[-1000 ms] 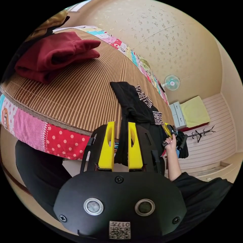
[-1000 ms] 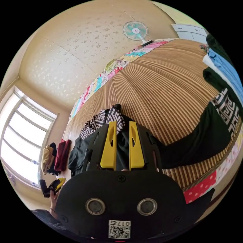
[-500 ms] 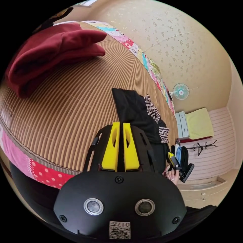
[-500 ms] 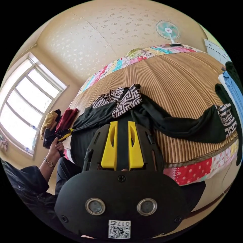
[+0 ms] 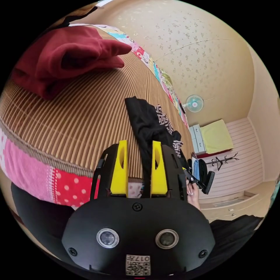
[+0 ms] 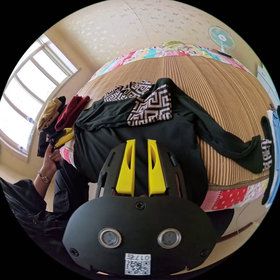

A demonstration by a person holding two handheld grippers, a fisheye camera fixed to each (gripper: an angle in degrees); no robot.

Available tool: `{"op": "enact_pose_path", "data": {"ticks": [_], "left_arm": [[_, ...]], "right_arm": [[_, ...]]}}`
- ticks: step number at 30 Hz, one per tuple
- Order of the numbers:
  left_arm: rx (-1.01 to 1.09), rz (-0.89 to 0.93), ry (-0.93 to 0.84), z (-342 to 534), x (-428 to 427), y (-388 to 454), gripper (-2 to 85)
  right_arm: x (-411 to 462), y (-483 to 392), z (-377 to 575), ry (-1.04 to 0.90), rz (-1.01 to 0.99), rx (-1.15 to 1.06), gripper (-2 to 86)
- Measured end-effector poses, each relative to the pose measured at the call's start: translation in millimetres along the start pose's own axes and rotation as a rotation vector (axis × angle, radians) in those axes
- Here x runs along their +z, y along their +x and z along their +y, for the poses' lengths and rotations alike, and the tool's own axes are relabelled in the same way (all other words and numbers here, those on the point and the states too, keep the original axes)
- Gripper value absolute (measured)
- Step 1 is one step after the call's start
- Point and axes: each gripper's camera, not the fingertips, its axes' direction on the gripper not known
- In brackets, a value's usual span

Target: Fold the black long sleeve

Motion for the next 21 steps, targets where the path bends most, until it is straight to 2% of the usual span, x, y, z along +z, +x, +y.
{"op": "enact_pose_path", "data": {"ticks": [8, 10, 12, 14, 16, 21], "left_arm": [[0.155, -0.106, -0.164, 89, 27, 37, 10.7], [0.183, -0.095, -0.235, 92, 39, 36, 8.6], [0.176, -0.168, -0.309, 88, 45, 23, 3.0], [0.158, -0.149, -0.322, 81, 35, 14, 0.7], [0.173, -0.205, -0.308, 76, 15, 12, 0.0], [0.196, -0.431, -0.242, 73, -41, 2, 0.2]], "right_arm": [[-35, -5, 6, 0.022, 0.142, 0.088, 7.4], [-33, -7, 5, 0.003, 0.144, 0.140, 7.4], [-25, -12, 3, -0.035, 0.141, 0.185, 7.4], [-17, -23, -1, -0.076, 0.130, 0.195, 7.3], [-16, -43, -6, -0.095, 0.145, 0.163, 7.0], [-15, -85, -18, -0.174, 0.129, 0.078, 4.7]]}}
